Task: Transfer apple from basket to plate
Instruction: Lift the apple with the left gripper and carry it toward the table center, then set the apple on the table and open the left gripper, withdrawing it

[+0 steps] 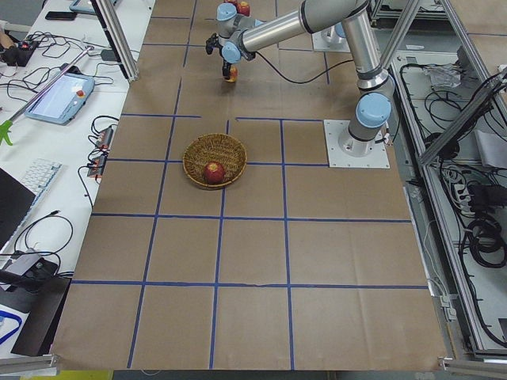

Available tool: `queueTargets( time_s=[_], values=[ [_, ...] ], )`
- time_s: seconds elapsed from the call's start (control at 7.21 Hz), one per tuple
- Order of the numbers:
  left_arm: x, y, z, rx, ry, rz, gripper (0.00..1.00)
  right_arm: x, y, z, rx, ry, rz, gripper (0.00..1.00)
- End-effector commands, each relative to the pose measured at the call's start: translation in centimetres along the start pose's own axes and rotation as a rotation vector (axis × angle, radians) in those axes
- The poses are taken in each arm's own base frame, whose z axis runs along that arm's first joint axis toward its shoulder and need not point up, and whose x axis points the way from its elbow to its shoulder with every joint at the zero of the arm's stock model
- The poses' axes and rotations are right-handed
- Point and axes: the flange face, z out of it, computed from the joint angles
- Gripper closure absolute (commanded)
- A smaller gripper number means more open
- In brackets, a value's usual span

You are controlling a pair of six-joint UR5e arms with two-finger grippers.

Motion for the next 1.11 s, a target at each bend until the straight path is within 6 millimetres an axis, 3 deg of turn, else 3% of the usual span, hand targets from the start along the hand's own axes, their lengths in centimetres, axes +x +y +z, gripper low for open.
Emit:
queueTargets(
  time_s=[0.0,0.28,0.42,0.55,0.69,0.97],
  values=[
    [0.0,0.0,-0.3,0.005,0.002,-0.012,0.01,0.0,0.0,0.2,-0.004,0.0,-0.001,0.0],
    [-0.2,-0.5,-2.6,0.03,0.008,-0.012,0.01,0.1,-0.3,0.8,-0.014,-0.003,0.0,0.0],
    [-1.3,-1.1,-6.6,0.04,0.008,-0.02,0.01,-0.1,-0.4,0.6,-0.005,-0.002,0.002,0.0],
    [-4.7,-1.9,-11.6,0.025,0.003,-0.039,0.01,-0.1,-0.6,0.6,0.009,0.003,-0.001,0.0],
    [-7.3,-1.4,-14.9,0.032,0.003,0.032,0.01,0.0,-1.1,1.0,0.003,0.002,0.003,0.0],
    [-12.2,1.6,-21.7,0.026,0.002,0.078,0.01,-0.5,-2.2,2.1,0.008,0.006,0.0,0.0]
  ],
)
